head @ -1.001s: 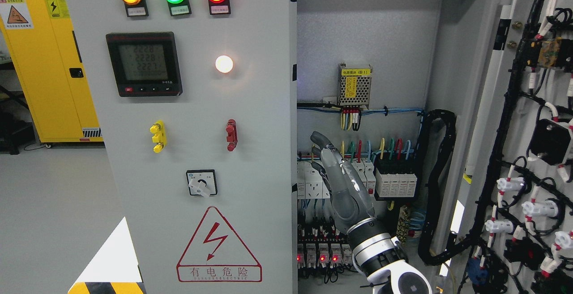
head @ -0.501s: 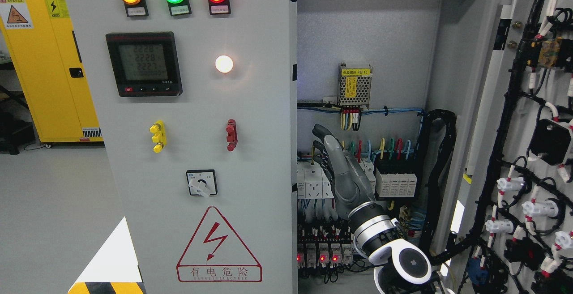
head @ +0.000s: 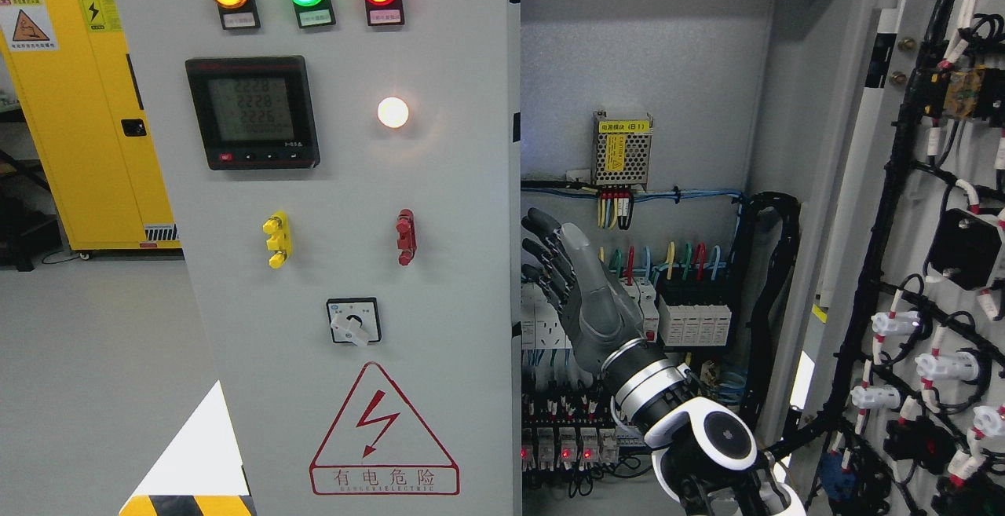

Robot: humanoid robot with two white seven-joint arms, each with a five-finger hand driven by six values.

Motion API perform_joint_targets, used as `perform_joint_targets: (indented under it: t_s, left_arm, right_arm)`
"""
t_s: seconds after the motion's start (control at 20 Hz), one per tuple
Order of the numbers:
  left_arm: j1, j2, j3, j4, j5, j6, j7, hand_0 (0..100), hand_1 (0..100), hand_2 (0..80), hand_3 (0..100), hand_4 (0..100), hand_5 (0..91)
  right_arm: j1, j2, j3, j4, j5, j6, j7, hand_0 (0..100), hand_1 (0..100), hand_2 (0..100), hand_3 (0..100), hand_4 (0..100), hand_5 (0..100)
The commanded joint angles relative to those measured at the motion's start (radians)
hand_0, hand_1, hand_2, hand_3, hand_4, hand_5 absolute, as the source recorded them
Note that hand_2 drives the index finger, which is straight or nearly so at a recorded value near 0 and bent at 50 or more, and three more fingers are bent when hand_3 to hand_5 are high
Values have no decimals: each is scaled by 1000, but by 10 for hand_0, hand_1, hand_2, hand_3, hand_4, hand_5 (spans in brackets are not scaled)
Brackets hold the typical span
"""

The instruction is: Open door with both hands

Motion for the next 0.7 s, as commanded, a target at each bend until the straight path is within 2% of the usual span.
perform_joint_targets:
  t_s: [0.0, 0.2, 0.55, 0.65]
  left_arm:
    - [0, -2, 0, 1, 1, 1, 2, 0, 0, 0, 0, 0, 0]
    - [0, -3, 0, 0, 1, 1, 4, 0, 0, 0, 0, 0, 0]
    - [0, -11, 2, 1, 1, 1, 4, 0, 0, 0, 0, 0, 0]
    - [-1, -14, 2, 1, 1, 1, 5, 0, 0, 0, 0, 0, 0]
  right_arm:
    - [-37, -2, -15, 103, -27, 12, 44, 202, 122, 0, 0, 0, 0]
    - [-42, -24, -16, 109, -28, 27, 164, 202, 122, 0, 0, 0, 0]
    - [-75, -27, -65, 152, -30, 27, 175, 202, 122, 0, 0, 0, 0]
    - [-91, -50, -67, 166, -66, 27, 176, 202, 122, 0, 0, 0, 0]
